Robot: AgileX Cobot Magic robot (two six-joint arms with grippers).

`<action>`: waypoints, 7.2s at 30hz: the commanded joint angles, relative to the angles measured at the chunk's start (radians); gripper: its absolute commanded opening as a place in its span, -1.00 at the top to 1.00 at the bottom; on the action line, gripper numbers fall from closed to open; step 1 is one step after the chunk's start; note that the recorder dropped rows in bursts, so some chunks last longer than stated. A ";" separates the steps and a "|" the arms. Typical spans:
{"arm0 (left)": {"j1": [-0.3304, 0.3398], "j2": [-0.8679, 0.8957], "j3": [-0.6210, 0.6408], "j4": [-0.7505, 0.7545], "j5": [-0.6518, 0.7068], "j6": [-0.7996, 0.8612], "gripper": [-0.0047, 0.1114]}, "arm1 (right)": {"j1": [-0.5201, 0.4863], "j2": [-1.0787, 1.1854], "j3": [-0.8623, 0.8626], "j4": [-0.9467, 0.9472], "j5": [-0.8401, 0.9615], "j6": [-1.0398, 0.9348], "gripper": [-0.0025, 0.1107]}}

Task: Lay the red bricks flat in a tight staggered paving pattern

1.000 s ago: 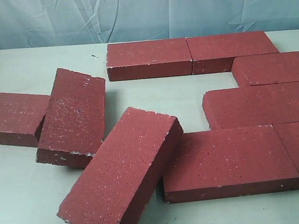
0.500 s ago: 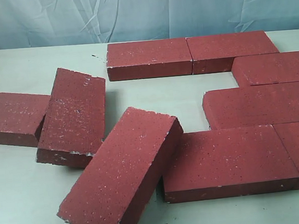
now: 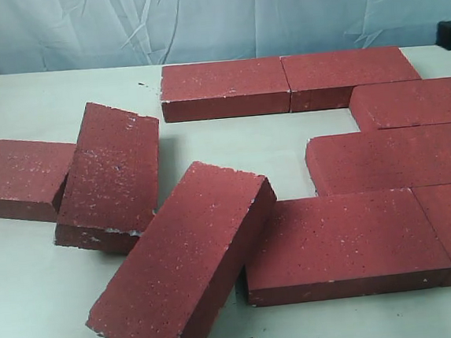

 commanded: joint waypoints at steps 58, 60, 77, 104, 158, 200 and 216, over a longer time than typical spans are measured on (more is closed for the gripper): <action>-0.755 0.287 -0.200 -0.447 1.111 0.346 0.92 | 0.243 0.640 -0.442 1.059 0.693 -1.295 0.97; -0.772 0.287 -0.173 -0.476 1.106 0.347 0.92 | 0.243 0.642 -0.442 1.059 0.690 -1.295 0.97; -0.775 0.347 -0.029 -0.494 0.812 0.329 0.92 | 0.243 0.713 -0.442 1.080 0.658 -1.295 0.97; -0.782 0.353 -0.130 -0.397 0.128 0.338 0.92 | 0.252 0.512 -0.440 0.767 0.728 -1.043 0.97; -0.701 0.421 -0.078 -0.567 0.580 0.295 0.92 | 0.234 0.701 -0.442 0.790 0.590 -1.096 0.97; -0.427 0.699 -0.398 -0.455 -0.015 0.628 0.92 | 0.234 0.736 -0.441 0.716 0.355 -0.996 0.97; -0.373 0.697 -0.398 -0.311 0.179 0.631 0.92 | 0.183 0.738 -0.441 0.689 0.179 -0.954 0.97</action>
